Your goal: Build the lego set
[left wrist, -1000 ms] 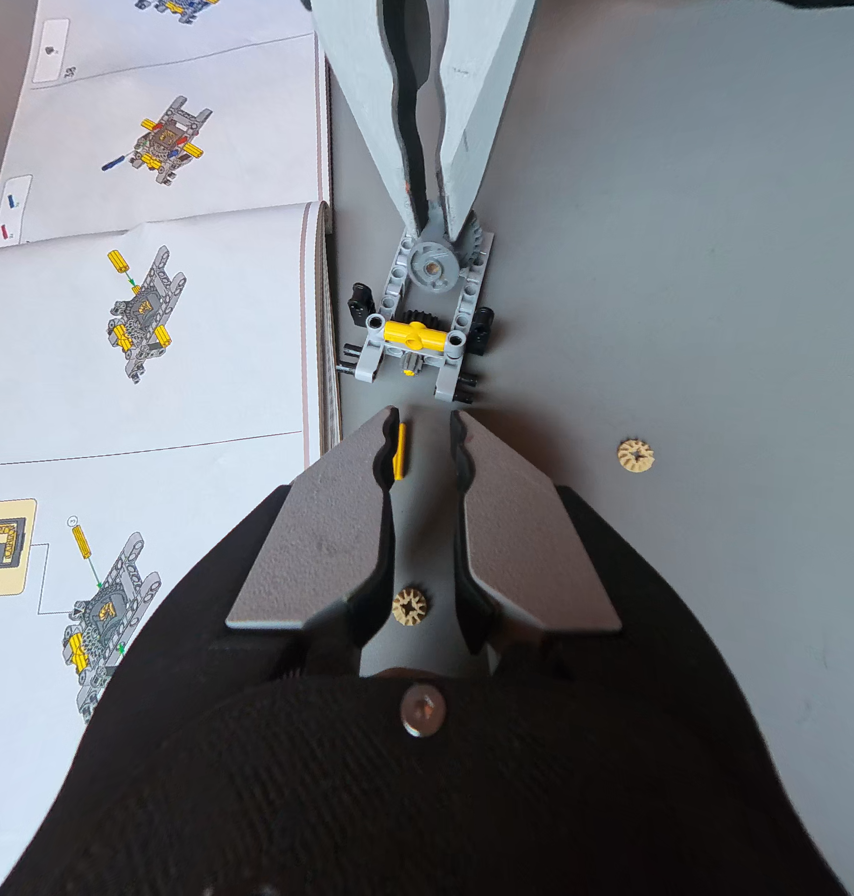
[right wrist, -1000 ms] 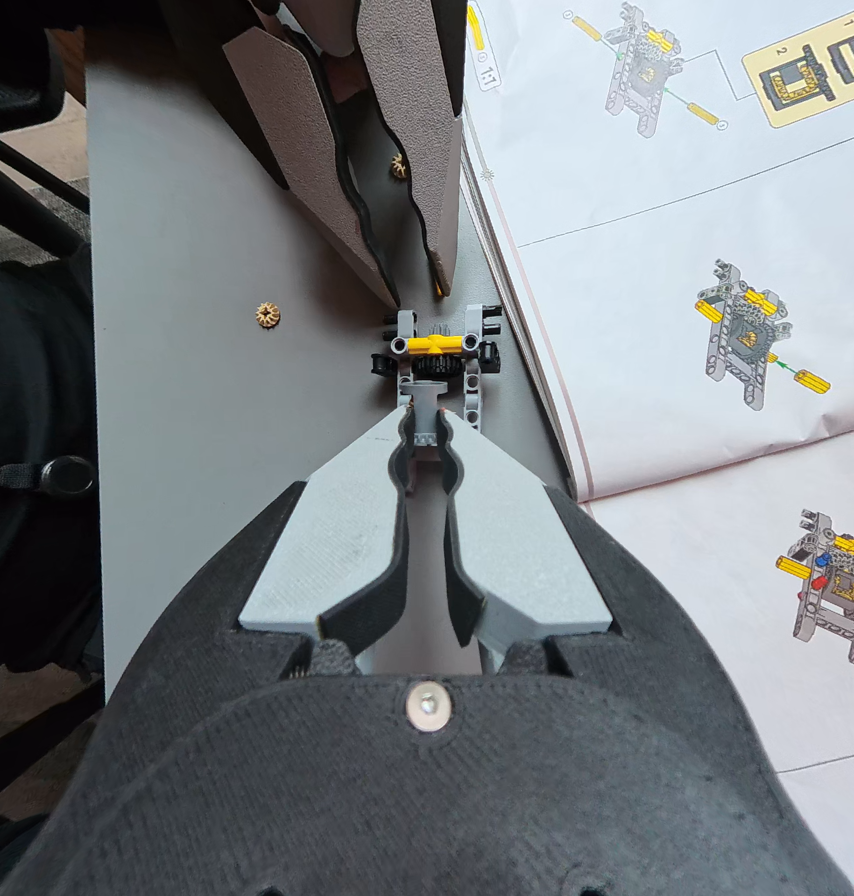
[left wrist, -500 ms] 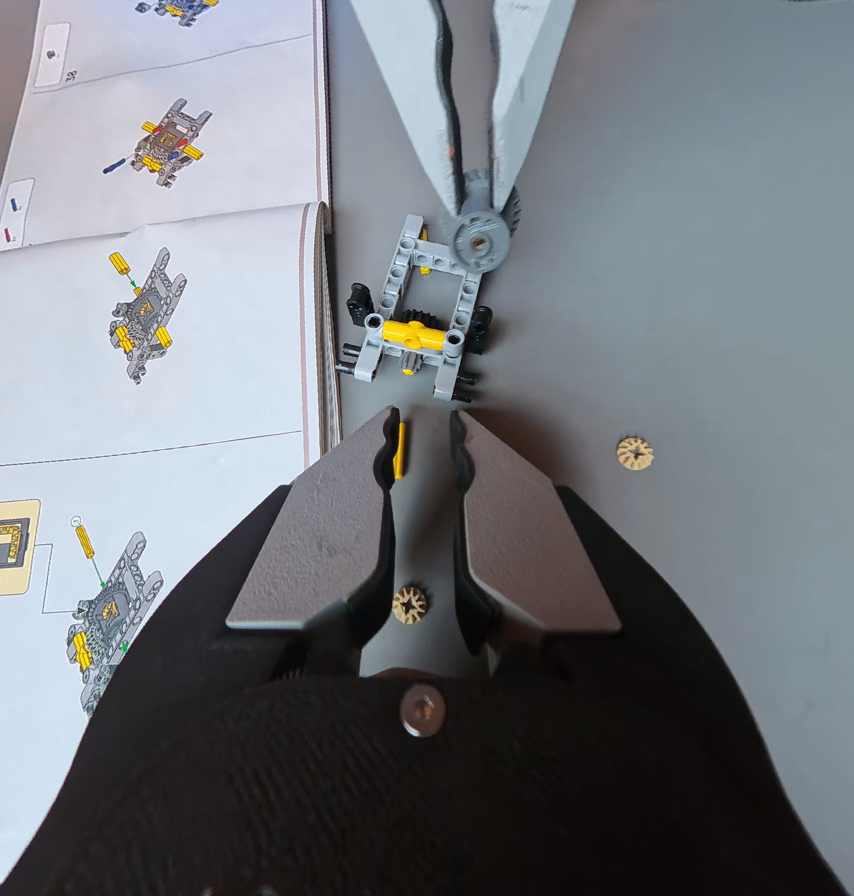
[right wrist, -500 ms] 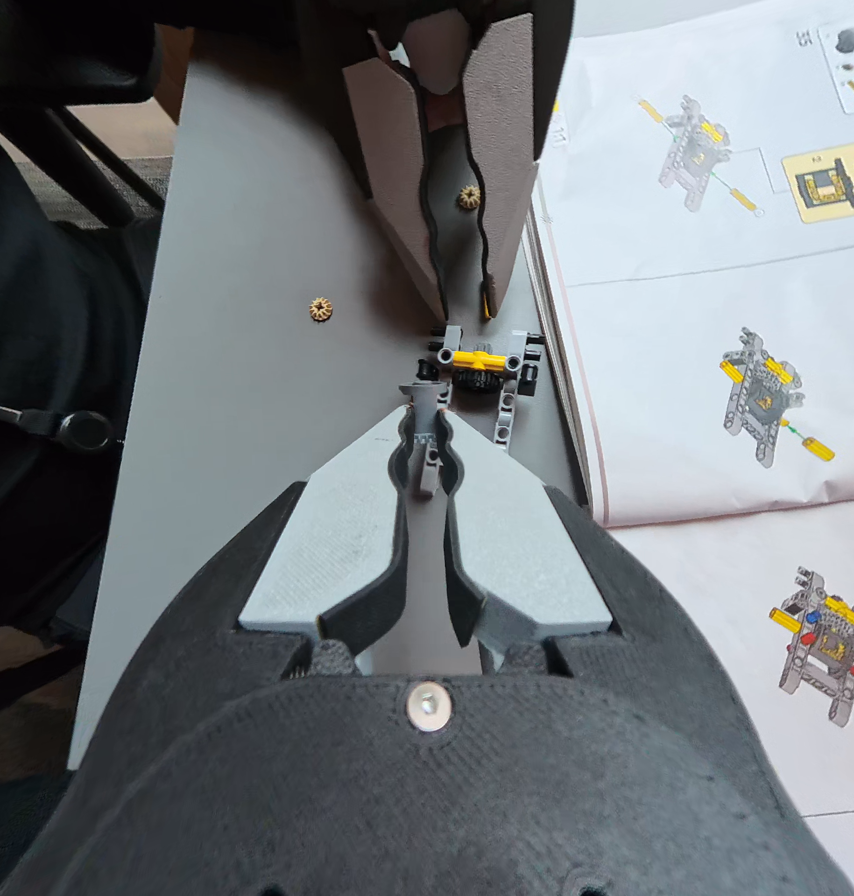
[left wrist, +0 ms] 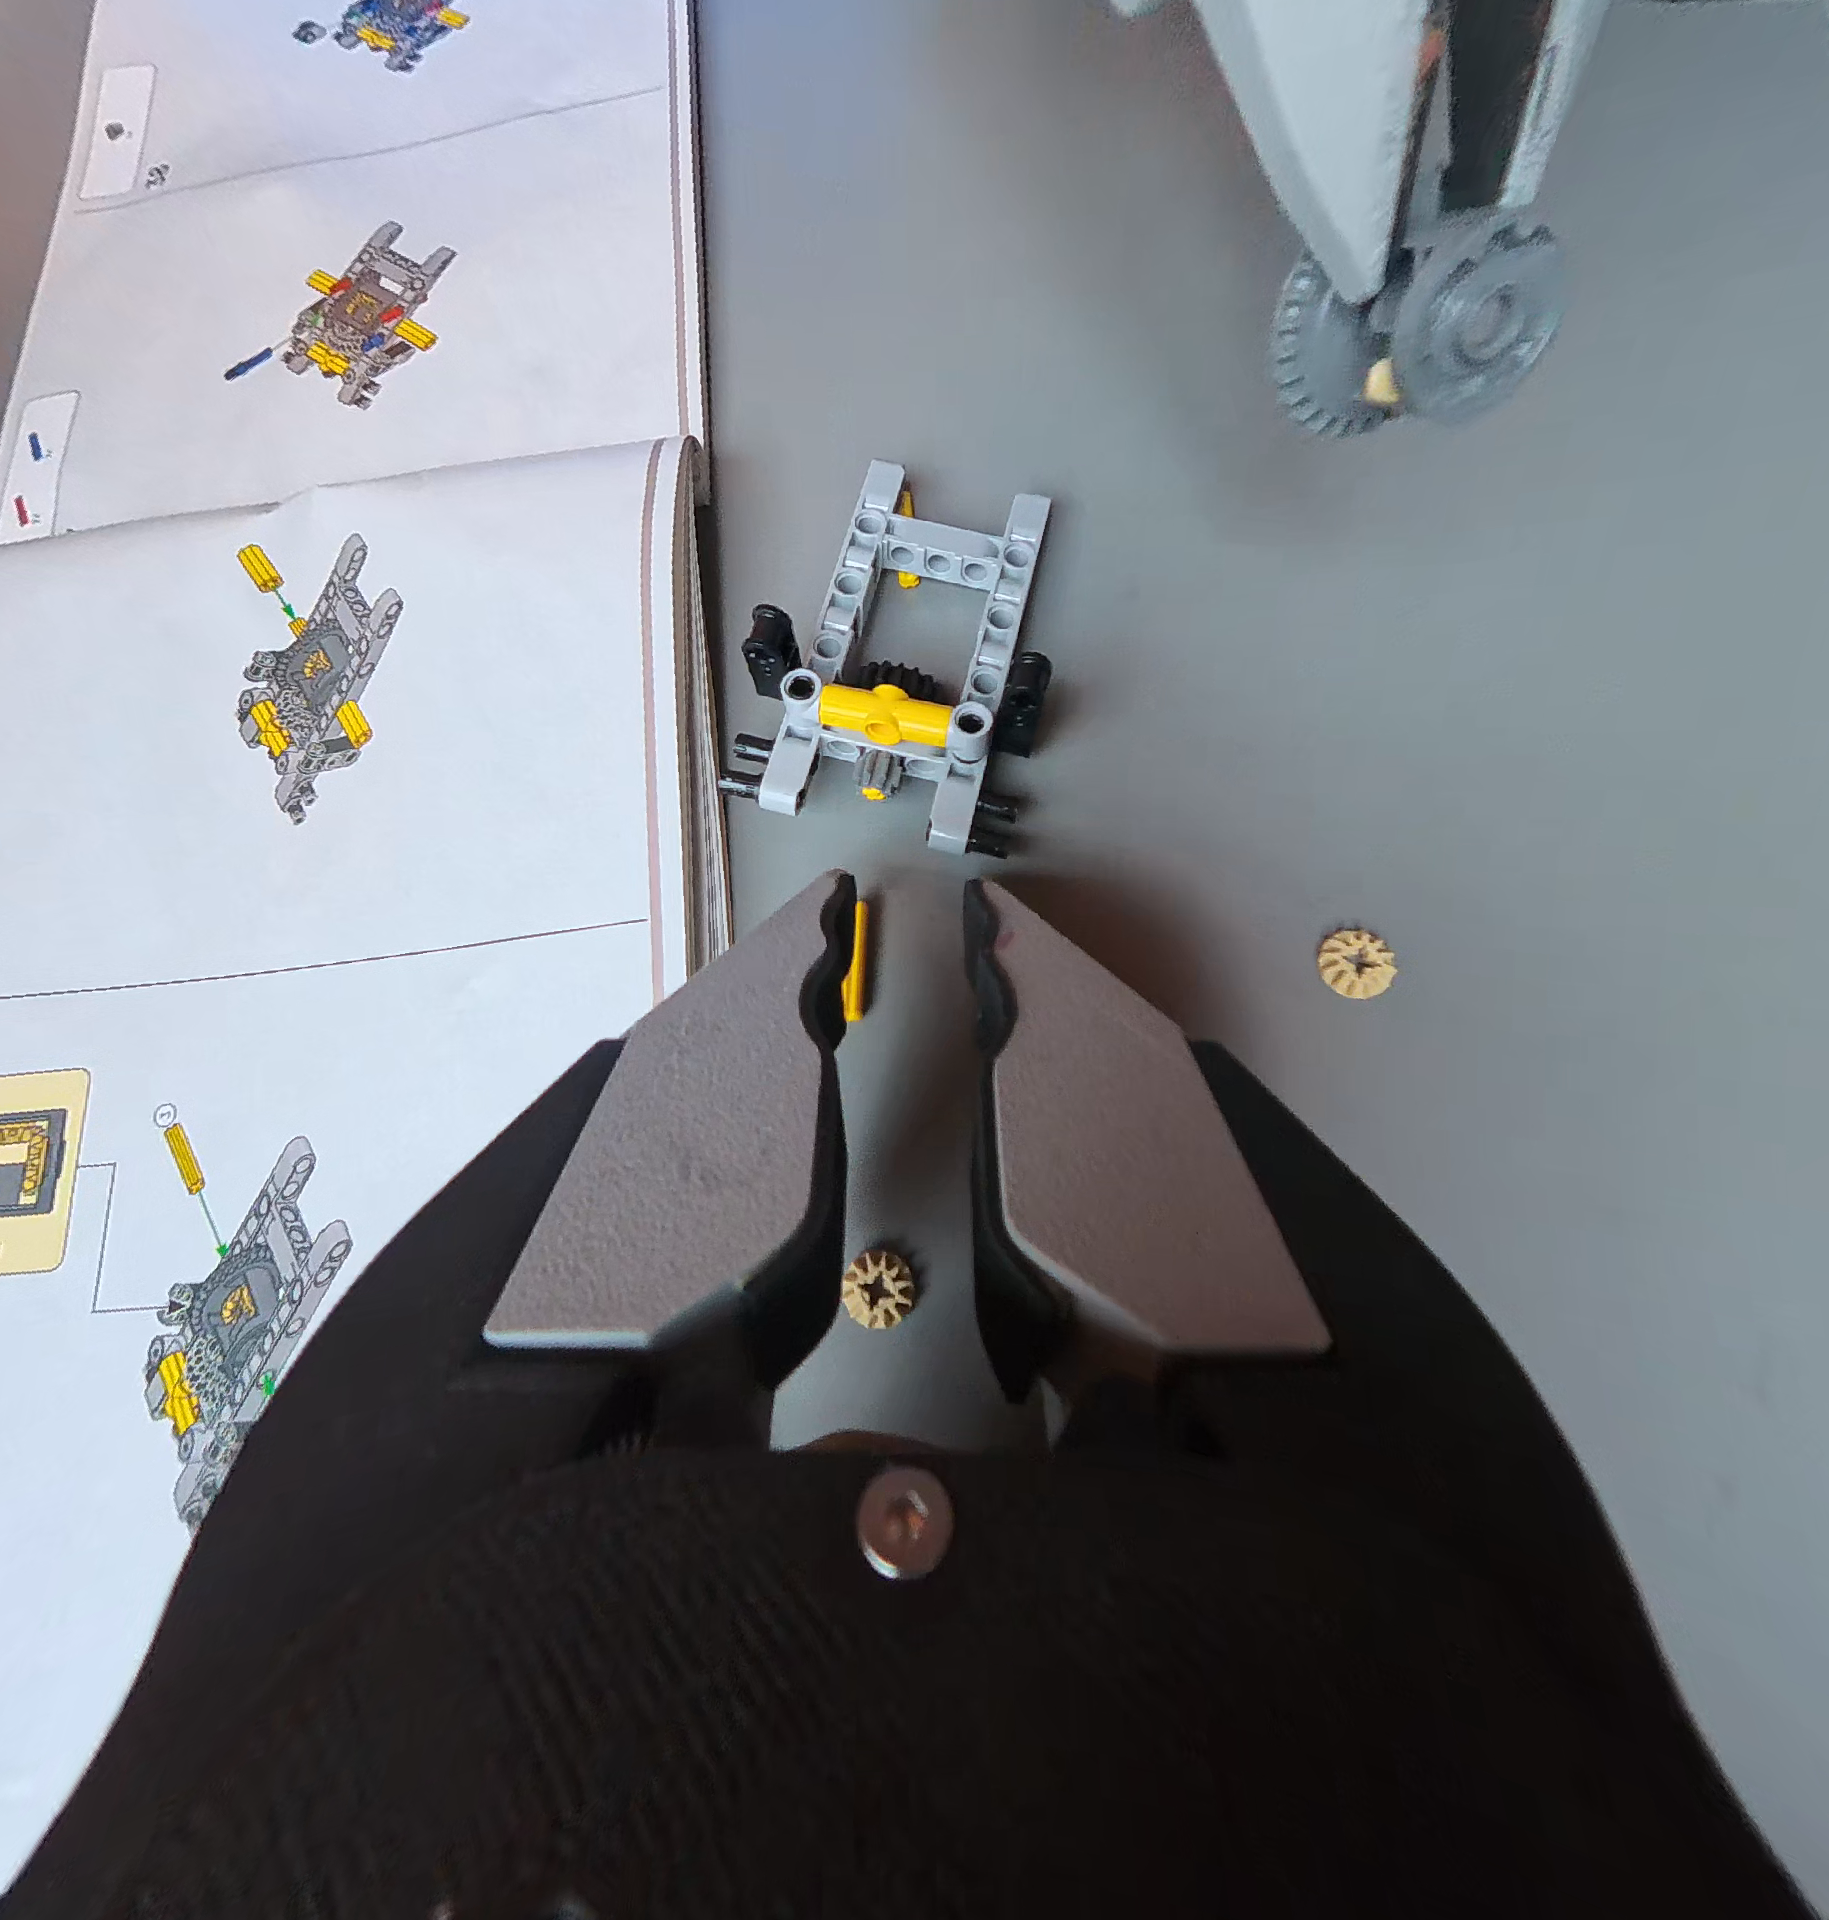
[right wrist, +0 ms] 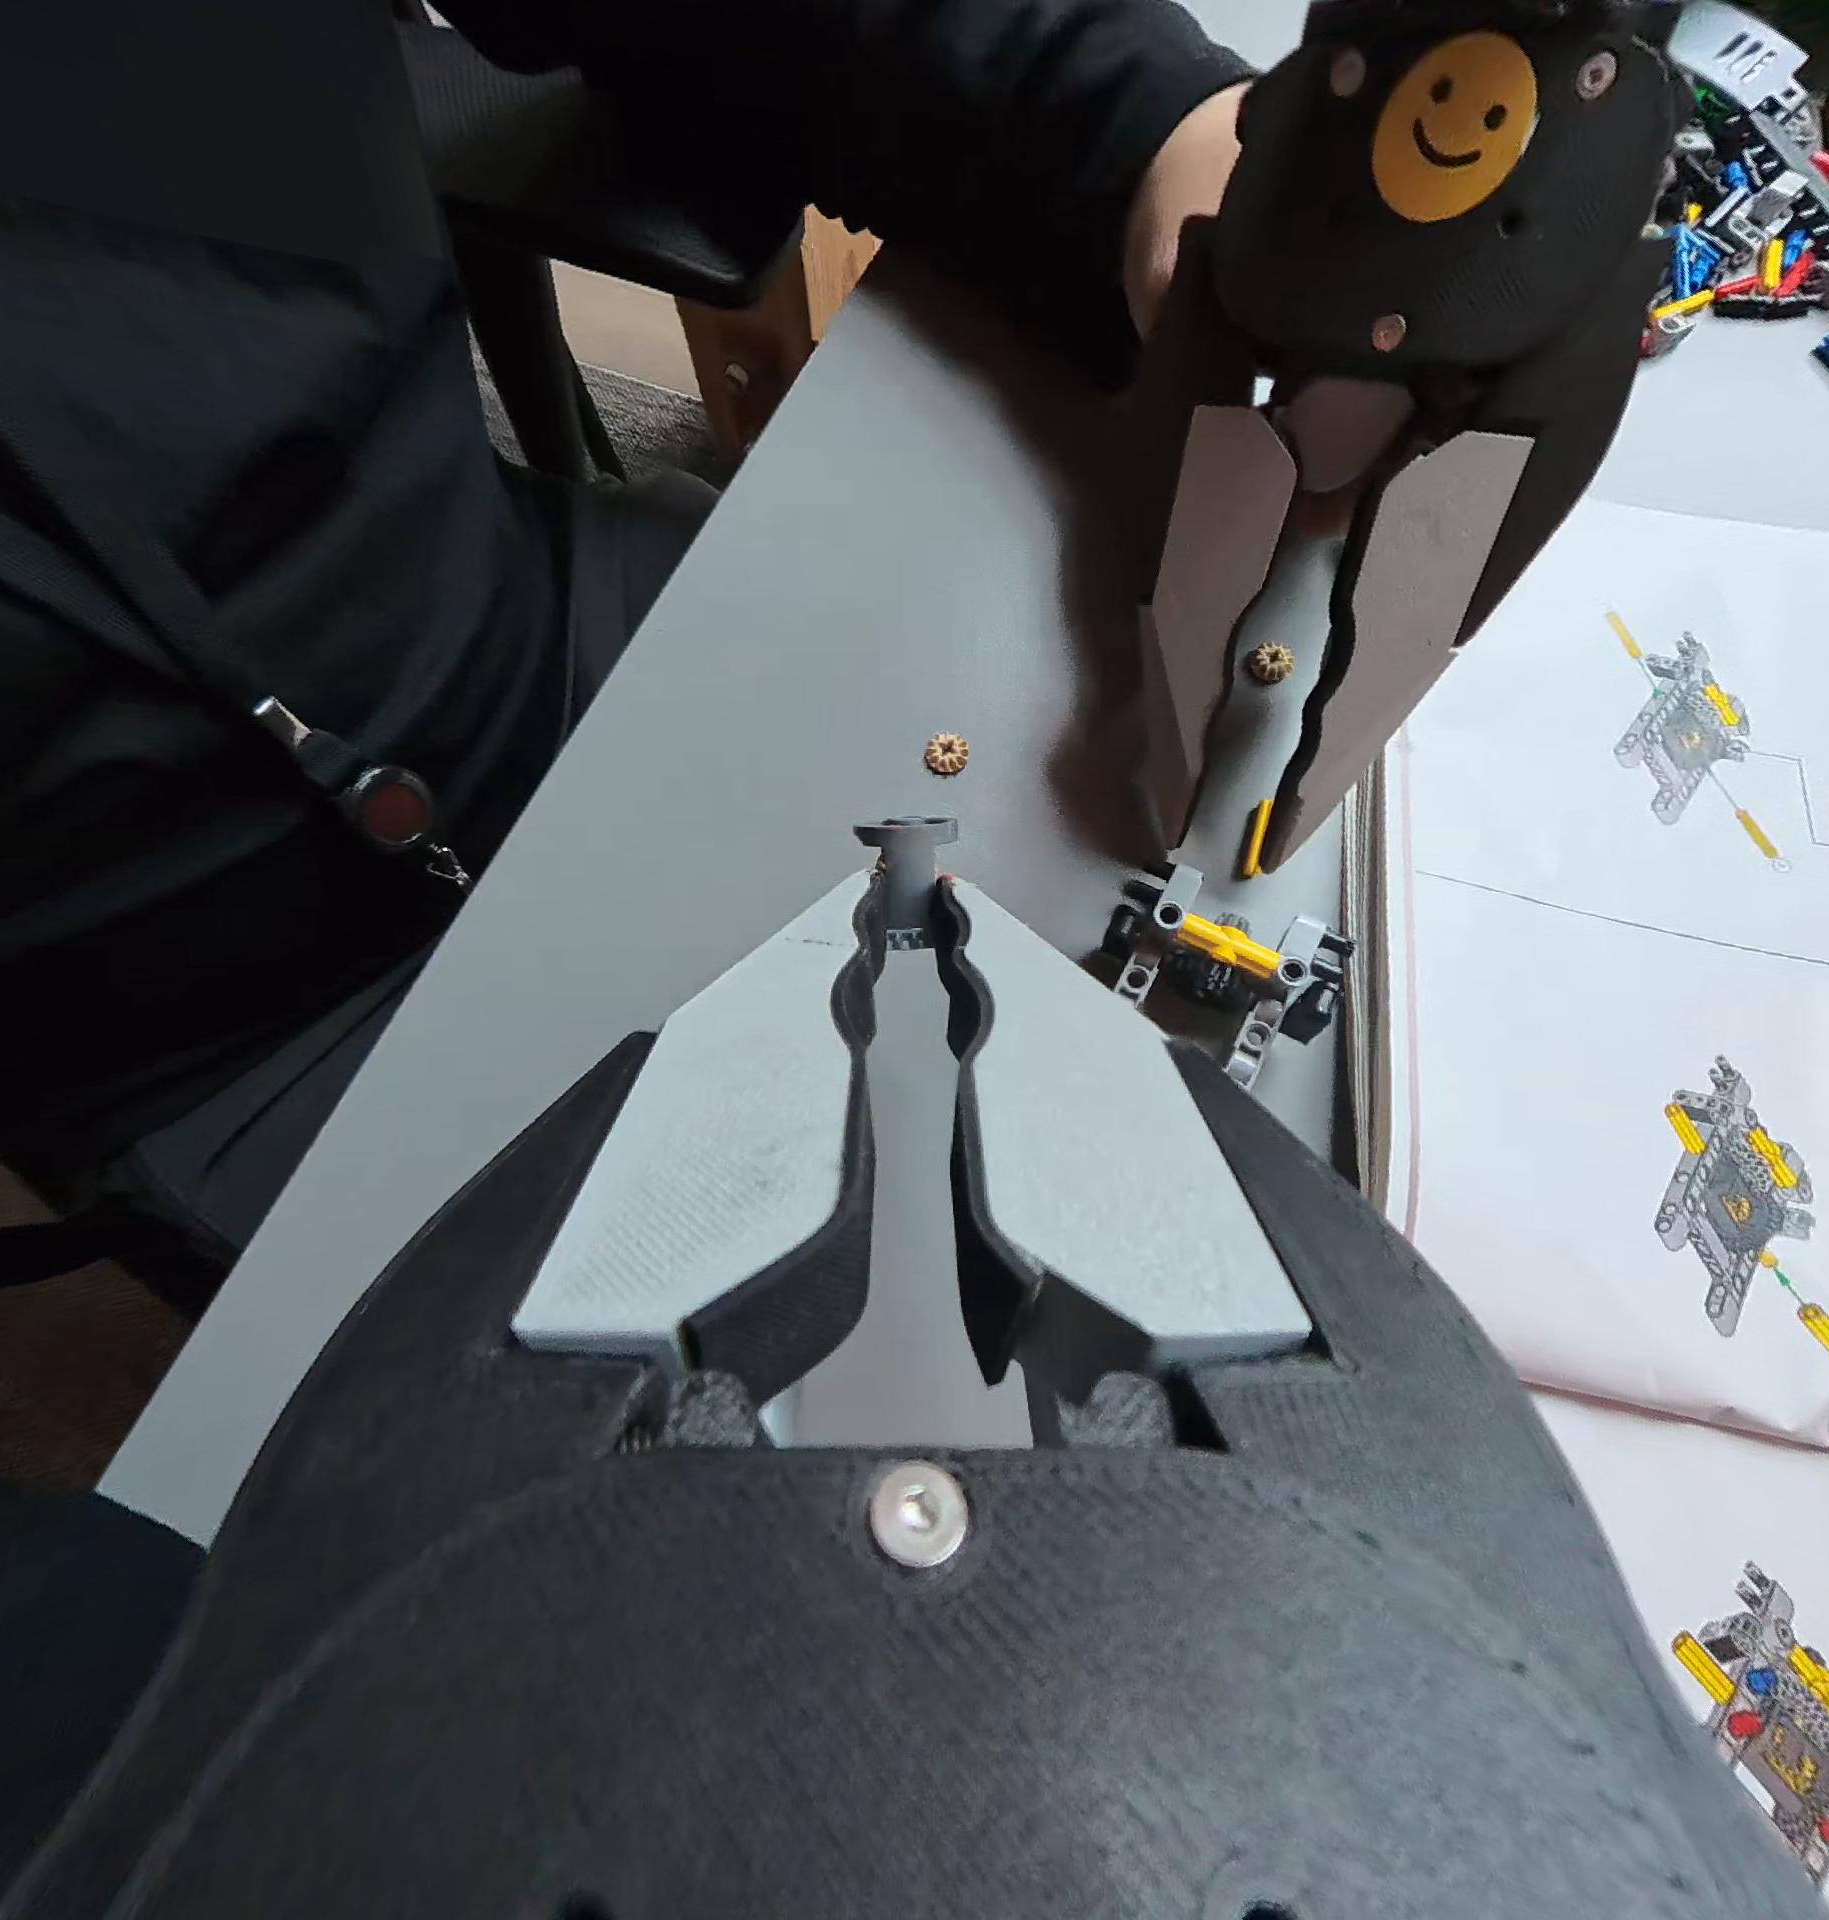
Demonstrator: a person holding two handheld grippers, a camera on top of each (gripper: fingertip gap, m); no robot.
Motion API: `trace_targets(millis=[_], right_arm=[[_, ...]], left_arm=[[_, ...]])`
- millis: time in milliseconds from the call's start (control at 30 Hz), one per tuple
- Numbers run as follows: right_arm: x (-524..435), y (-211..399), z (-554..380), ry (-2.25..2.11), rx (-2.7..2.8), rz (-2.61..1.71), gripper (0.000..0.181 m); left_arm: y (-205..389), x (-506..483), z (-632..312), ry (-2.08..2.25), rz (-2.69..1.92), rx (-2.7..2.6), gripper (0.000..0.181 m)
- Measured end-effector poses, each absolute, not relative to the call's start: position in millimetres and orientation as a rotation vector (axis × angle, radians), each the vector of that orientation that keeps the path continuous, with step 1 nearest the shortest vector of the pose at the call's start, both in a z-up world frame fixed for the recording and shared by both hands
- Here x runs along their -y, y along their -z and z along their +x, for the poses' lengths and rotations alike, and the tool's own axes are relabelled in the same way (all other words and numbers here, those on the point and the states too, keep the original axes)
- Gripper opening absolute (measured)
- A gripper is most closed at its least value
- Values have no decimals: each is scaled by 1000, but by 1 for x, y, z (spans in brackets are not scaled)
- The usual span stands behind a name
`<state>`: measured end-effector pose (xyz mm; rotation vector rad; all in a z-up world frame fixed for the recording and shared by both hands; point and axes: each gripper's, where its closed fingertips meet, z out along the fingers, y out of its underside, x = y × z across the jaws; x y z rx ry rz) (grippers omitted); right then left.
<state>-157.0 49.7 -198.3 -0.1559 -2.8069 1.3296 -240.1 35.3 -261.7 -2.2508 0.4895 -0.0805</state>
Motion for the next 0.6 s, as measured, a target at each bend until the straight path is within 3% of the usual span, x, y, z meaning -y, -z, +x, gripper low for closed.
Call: trace_targets(millis=[600], right_arm=[[-51, 217, -168, -1145, 2827, -235, 6]], left_arm=[[251, -32, -239, 85, -2196, -512, 14]])
